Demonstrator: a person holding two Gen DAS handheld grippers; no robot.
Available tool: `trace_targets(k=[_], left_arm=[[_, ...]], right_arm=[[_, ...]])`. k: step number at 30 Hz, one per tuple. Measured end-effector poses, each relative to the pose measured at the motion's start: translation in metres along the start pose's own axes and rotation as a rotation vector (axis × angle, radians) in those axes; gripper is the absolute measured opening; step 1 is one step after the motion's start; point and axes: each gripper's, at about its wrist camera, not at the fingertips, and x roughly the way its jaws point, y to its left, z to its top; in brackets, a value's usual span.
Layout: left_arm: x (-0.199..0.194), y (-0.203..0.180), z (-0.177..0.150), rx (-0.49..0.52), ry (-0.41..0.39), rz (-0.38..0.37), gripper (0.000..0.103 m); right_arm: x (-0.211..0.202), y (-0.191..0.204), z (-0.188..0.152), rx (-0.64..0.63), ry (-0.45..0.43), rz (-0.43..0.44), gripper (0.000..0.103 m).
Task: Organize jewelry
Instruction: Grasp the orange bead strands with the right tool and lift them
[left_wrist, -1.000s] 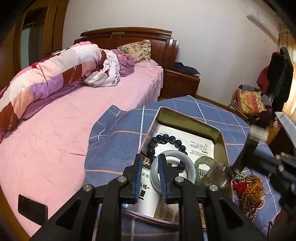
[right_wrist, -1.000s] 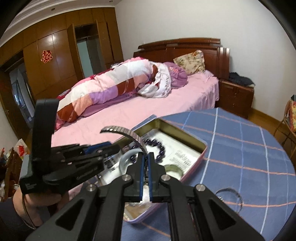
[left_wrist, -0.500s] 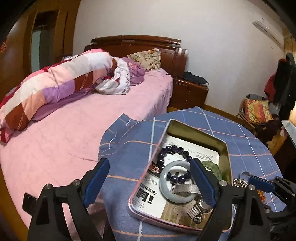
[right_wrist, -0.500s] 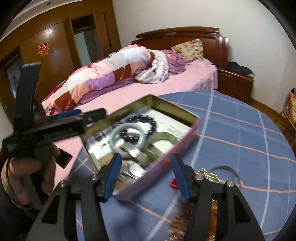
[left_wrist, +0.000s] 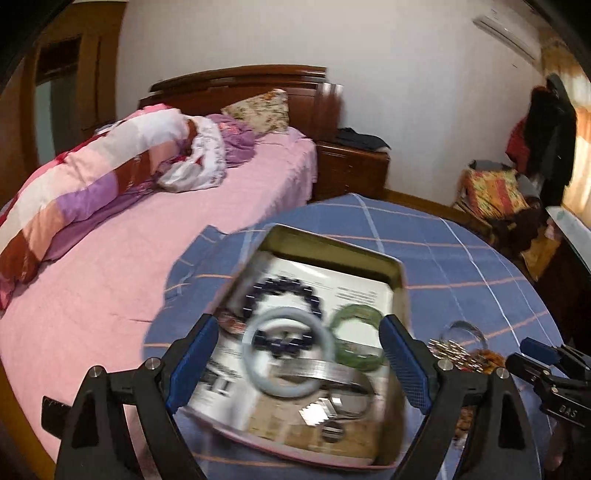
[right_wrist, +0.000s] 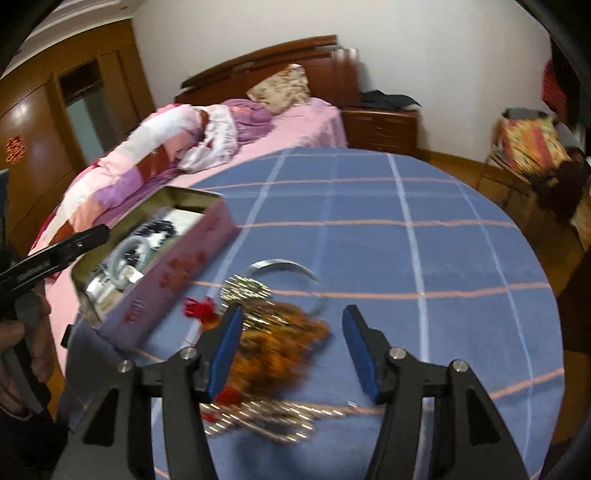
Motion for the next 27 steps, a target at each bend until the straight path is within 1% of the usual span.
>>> trace_targets(k=[5,7,8,9,11,15,17,18,19,20,21,24,26,27], left_arm=[[0.000,-0.034,-0.007,0.077,0.021,-0.055,0.089],[-0.002,-0.046,-0.011,0.104,0.024,-0.078,0.089],[-0.002,-0.051,-0.012,0.118,0.025,-0.076,0.089],[-0.002,-0.056,-0.013,0.135,0.024,-0.062,0.089],[-0.002,-0.057,-0.012,0.150,0.022,-0.053,0.089],[-0.003,-0.055,-0.013,0.137,0.024,-0.048,0.089],[-0.003,-0.054,-0.014,0.131,0.024,-0.049,0.089],[-0.003,-0.054,-0.014,0.130,0.025,-0.055,0.089],[-0.004,-0.055,-0.015,0.132,0.025,-0.060,0.089],[-0.004,-0.057,-0.016,0.134,0.023,-0.062,0.089],[-0.005,-0.058,-0.016,0.138,0.022,-0.067,0.089],[-0.007,-0.061,-0.017,0.141,0.018,-0.079,0.089],[-0.007,-0.064,-0.017,0.146,0.018,-0.089,0.089],[-0.007,-0.065,-0.018,0.148,0.017,-0.090,0.089]], right_arm=[[-0.007,-0.017,-0.011,0.038,0.016,-0.022,0.059],[-0.013,-0.018,-0.012,0.043,0.003,-0.029,0.059],[-0.013,-0.017,-0.013,0.037,0.009,-0.029,0.058],[-0.012,-0.015,-0.013,0.033,0.018,-0.015,0.056],[-0.009,-0.009,-0.014,0.031,0.031,0.019,0.054],[0.001,0.007,-0.017,-0.004,0.063,0.066,0.052],[0.010,0.012,-0.019,-0.011,0.096,0.081,0.049],[0.013,0.013,-0.019,-0.008,0.108,0.088,0.041],[0.013,0.014,-0.019,-0.010,0.107,0.095,0.027],[0.012,0.016,-0.018,-0.023,0.098,0.088,0.022],[0.010,0.018,-0.017,-0.047,0.090,0.063,0.008],[0.005,0.015,-0.016,-0.041,0.065,0.039,0.006],[0.001,0.011,-0.015,-0.056,0.042,-0.026,0.005],[0.001,0.009,-0.013,-0.051,0.038,-0.036,0.005]])
